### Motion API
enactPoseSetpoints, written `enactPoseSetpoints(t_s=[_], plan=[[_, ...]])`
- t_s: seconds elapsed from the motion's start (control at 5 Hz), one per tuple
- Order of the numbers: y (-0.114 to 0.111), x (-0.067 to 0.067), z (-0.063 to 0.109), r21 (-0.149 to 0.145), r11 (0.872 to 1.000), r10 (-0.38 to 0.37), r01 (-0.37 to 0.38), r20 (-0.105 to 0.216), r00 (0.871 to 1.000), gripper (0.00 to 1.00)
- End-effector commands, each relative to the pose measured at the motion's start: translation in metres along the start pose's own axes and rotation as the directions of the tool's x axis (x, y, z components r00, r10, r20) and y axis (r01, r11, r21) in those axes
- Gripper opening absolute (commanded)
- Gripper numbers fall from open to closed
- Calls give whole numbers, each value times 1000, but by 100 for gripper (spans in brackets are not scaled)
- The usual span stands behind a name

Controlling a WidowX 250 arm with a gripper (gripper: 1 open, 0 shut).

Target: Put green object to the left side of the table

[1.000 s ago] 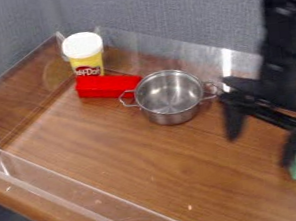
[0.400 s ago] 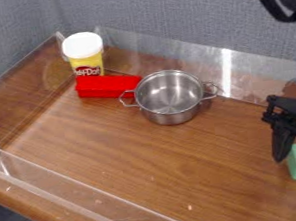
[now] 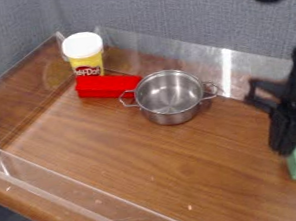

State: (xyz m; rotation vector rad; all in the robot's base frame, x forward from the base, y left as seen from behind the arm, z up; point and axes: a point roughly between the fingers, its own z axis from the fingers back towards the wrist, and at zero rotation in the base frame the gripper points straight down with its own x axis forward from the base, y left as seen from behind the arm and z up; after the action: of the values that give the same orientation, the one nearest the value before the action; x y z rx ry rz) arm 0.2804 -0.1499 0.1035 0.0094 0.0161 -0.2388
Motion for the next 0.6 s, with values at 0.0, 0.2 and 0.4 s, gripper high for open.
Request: enactPoseSetpoints(t_s=[0.0, 0.2, 0.4], plan=[[31, -10, 59, 12, 998, 65, -67, 119, 991, 0], [59, -23, 83, 19, 991, 126, -130, 148, 981, 0], [52, -26, 77, 15, 994, 101, -104, 133, 986, 0]])
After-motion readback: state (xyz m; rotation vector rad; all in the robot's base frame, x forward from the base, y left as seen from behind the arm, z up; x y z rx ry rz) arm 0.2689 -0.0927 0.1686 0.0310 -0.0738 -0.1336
